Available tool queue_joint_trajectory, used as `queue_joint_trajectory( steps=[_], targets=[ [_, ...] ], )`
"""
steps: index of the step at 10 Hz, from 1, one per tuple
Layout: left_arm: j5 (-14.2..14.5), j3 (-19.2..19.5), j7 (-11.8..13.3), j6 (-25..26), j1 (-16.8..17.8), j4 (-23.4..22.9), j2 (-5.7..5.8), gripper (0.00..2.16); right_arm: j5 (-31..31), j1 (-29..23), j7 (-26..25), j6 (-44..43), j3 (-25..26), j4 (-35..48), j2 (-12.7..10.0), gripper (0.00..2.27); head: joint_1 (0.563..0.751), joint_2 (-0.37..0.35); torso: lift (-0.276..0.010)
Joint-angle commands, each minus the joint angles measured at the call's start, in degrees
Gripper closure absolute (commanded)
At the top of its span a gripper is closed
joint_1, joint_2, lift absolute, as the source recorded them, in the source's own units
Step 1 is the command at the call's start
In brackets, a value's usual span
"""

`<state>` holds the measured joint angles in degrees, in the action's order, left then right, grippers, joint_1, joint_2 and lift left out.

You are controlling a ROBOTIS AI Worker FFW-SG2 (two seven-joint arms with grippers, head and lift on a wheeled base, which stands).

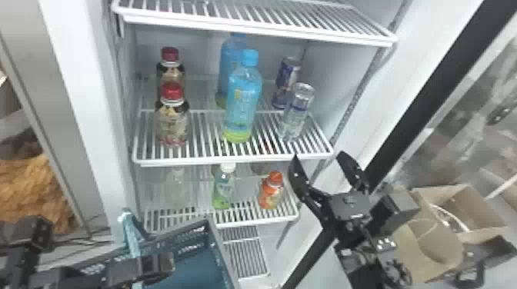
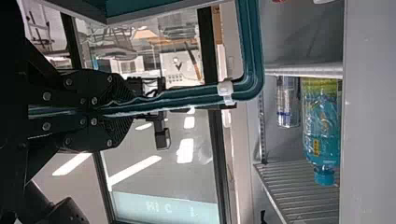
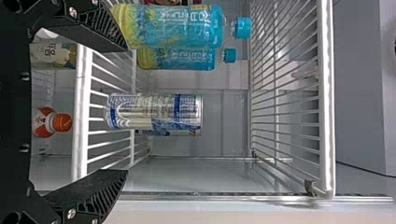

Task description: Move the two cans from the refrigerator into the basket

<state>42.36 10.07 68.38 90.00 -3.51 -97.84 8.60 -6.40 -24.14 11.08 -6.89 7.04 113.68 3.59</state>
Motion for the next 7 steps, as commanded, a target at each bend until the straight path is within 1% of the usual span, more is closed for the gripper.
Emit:
queue_joint_trajectory(
  steps=[1, 4, 7],
  targets=[
    [-0.09, -0.13, 0.00, 0.03, 0.00, -0.10, 0.02, 1.19, -0.23, 3.33, -0.01, 0.00, -0.52, -2.94, 0.01, 0.13, 0.695, -0.278, -0.025],
    [-0.09, -0.13, 0.00, 0.03, 0.14, -0.10, 0.02, 1.19, 0.00, 8.39, -1.24, 0.56, -2.81, -6.60, 0.01, 0.13, 0.695, -0.255, -0.025],
    [-0.09, -0.13, 0.00, 0.03, 0.14, 0.04, 0.10, 1.19, 0.23, 10.50, -3.70, 2.53, -3.38, -7.30, -0.08, 0.13, 0.695, -0.239, -0.025]
  ],
)
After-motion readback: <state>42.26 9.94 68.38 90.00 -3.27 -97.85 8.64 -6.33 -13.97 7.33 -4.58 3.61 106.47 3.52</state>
